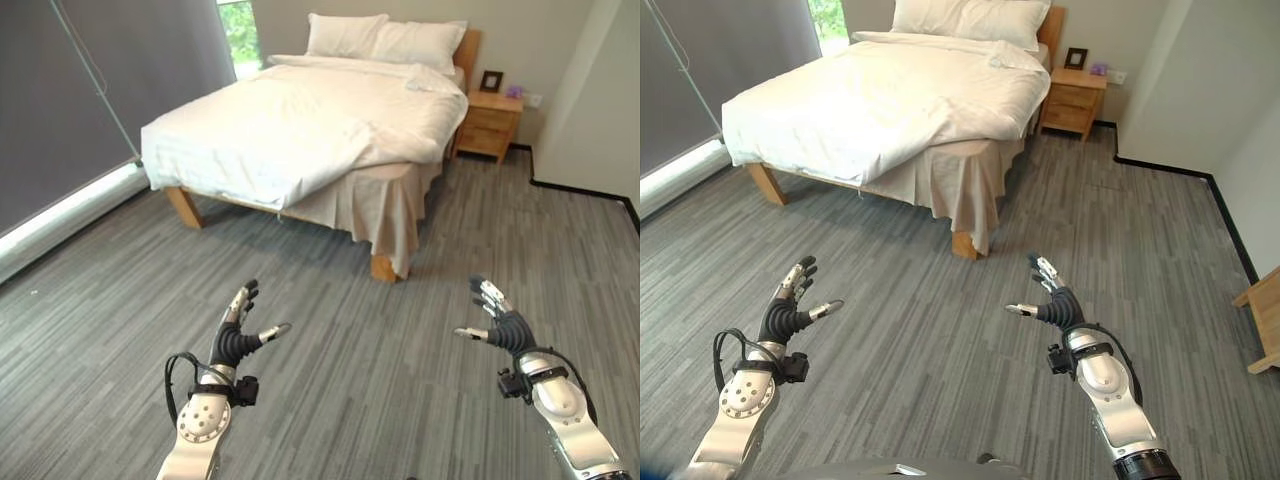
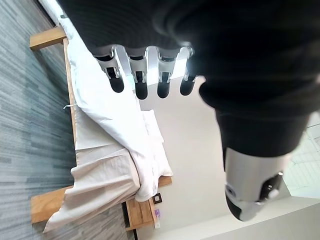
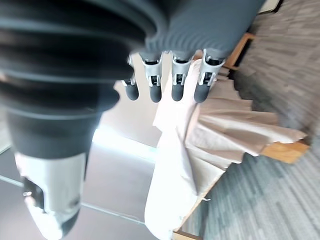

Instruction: Making the bed.

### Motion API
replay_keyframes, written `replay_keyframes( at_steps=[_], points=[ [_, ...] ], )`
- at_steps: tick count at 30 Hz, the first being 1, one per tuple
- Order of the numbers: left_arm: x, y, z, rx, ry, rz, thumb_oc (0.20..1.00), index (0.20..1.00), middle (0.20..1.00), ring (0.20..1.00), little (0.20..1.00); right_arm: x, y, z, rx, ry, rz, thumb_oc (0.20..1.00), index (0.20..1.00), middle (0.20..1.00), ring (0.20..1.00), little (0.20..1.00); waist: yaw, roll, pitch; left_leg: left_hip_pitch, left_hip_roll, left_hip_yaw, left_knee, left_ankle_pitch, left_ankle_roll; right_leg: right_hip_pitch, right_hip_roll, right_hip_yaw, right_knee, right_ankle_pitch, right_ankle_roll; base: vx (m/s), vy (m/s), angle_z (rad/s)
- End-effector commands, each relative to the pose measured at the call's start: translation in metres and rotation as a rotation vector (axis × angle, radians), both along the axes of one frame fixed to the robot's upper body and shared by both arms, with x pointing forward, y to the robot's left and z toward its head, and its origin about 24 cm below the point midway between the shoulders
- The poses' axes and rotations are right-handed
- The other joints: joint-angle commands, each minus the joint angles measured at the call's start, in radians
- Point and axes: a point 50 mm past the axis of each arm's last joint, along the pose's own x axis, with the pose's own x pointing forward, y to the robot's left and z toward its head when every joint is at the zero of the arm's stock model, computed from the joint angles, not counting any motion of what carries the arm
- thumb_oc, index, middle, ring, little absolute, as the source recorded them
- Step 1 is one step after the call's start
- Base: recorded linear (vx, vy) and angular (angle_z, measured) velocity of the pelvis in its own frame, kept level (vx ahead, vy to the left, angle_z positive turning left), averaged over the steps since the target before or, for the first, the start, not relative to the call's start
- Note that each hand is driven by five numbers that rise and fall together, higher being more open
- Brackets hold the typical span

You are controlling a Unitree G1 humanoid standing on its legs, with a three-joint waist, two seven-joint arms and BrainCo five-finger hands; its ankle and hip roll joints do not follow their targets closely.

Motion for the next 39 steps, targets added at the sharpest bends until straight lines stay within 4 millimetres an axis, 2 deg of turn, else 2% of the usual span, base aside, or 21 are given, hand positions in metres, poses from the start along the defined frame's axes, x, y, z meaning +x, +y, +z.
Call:
replay_keyframes(
  at_steps=[1, 13, 21, 30, 32, 34, 35, 36, 37, 38, 39],
  points=[
    [0.010, -0.007, 0.021, -0.044, -0.118, -0.088, 1.000, 1.000, 1.000, 1.000, 1.000, 0.011, 0.002, 0.022, 0.059, -0.130, 0.004, 1.000, 1.000, 1.000, 1.000, 1.000, 0.019, -0.012, -0.014, -0.019, 0.027, 0.068, 0.020, -0.001, -0.037, 0.044, -0.057, -0.048, 0.025, -0.096, 0.083, 0.00, 0.000, 0.00],
    [0.009, -0.007, 0.021, -0.048, -0.105, -0.089, 1.000, 1.000, 1.000, 1.000, 1.000, 0.004, -0.001, 0.009, 0.063, -0.065, -0.018, 1.000, 1.000, 1.000, 1.000, 1.000, 0.013, -0.011, 0.002, -0.019, 0.029, 0.067, 0.019, -0.001, -0.038, 0.044, -0.054, -0.050, 0.025, -0.099, 0.082, 0.00, -0.001, 0.00],
    [0.008, -0.009, 0.021, -0.062, -0.107, -0.087, 1.000, 1.000, 1.000, 1.000, 1.000, 0.004, -0.004, 0.000, -0.041, -0.027, -0.044, 1.000, 1.000, 1.000, 1.000, 1.000, 0.013, -0.010, 0.002, -0.009, 0.030, 0.061, 0.021, -0.006, -0.038, 0.057, -0.053, -0.052, 0.028, -0.107, 0.077, 0.00, 0.000, 0.00],
    [0.011, -0.005, 0.015, -0.069, -0.075, -0.063, 1.000, 1.000, 1.000, 1.000, 1.000, 0.005, -0.006, 0.006, -0.048, -0.050, -0.060, 1.000, 1.000, 1.000, 1.000, 1.000, 0.008, -0.019, 0.014, -0.026, 0.039, 0.038, 0.039, -0.010, -0.046, 0.040, -0.038, -0.040, 0.049, -0.134, 0.061, 0.03, -0.038, 0.05],
    [0.010, -0.003, 0.013, -0.077, -0.064, -0.053, 1.000, 1.000, 1.000, 1.000, 1.000, 0.007, -0.004, 0.010, -0.046, -0.063, -0.046, 1.000, 1.000, 1.000, 1.000, 1.000, 0.012, -0.024, 0.032, -0.067, 0.048, 0.030, 0.136, -0.037, -0.050, 0.033, -0.035, -0.022, 0.052, -0.143, 0.052, 0.02, -0.118, 0.04],
    [0.009, -0.001, 0.014, -0.096, -0.067, -0.045, 1.000, 1.000, 1.000, 1.000, 1.000, 0.009, -0.003, 0.015, -0.054, -0.083, -0.026, 1.000, 1.000, 1.000, 1.000, 1.000, 0.027, -0.037, 0.061, -0.144, 0.069, 0.027, 0.295, -0.043, -0.071, 0.036, -0.033, -0.005, 0.048, -0.151, 0.035, 0.01, -0.177, 0.01],
    [0.007, -0.001, 0.013, -0.105, -0.065, -0.039, 1.000, 1.000, 1.000, 1.000, 1.000, 0.010, -0.002, 0.017, -0.060, -0.091, -0.019, 1.000, 1.000, 1.000, 1.000, 1.000, 0.037, -0.039, 0.073, -0.182, 0.089, 0.021, 0.388, -0.022, -0.082, 0.044, -0.025, 0.000, 0.042, -0.158, 0.022, 0.06, -0.217, -0.08],
    [0.005, 0.001, 0.013, -0.115, -0.065, -0.031, 1.000, 1.000, 1.000, 1.000, 1.000, 0.010, -0.001, 0.020, -0.062, -0.103, -0.011, 1.000, 1.000, 1.000, 1.000, 1.000, 0.048, -0.042, 0.084, -0.220, 0.122, 0.016, 0.488, 0.022, -0.097, 0.060, -0.014, 0.004, 0.032, -0.162, 0.007, 0.07, -0.238, -0.21],
    [0.005, 0.001, 0.013, -0.122, -0.067, -0.027, 1.000, 1.000, 1.000, 1.000, 1.000, 0.011, -0.001, 0.022, -0.064, -0.112, -0.007, 1.000, 1.000, 1.000, 1.000, 1.000, 0.065, -0.042, 0.107, -0.277, 0.151, -0.004, 0.600, 0.099, -0.119, 0.076, -0.002, 0.005, 0.022, -0.164, -0.010, 0.04, -0.244, -0.36],
    [0.005, 0.001, 0.014, -0.128, -0.071, -0.027, 1.000, 1.000, 1.000, 1.000, 1.000, 0.013, 0.000, 0.026, -0.065, -0.127, 0.004, 1.000, 1.000, 1.000, 1.000, 1.000, 0.076, -0.043, 0.128, -0.328, 0.161, -0.027, 0.685, 0.131, -0.126, 0.082, 0.004, 0.007, 0.018, -0.166, -0.022, 0.00, -0.158, -0.33],
    [0.005, 0.001, 0.014, -0.128, -0.072, -0.028, 1.000, 1.000, 1.000, 1.000, 1.000, 0.013, 0.000, 0.026, -0.065, -0.128, 0.003, 1.000, 1.000, 1.000, 1.000, 1.000, 0.074, -0.040, 0.127, -0.336, 0.165, -0.032, 0.694, 0.129, -0.127, 0.080, 0.008, 0.005, 0.018, -0.166, -0.023, 0.01, -0.120, -0.36]
  ],
)
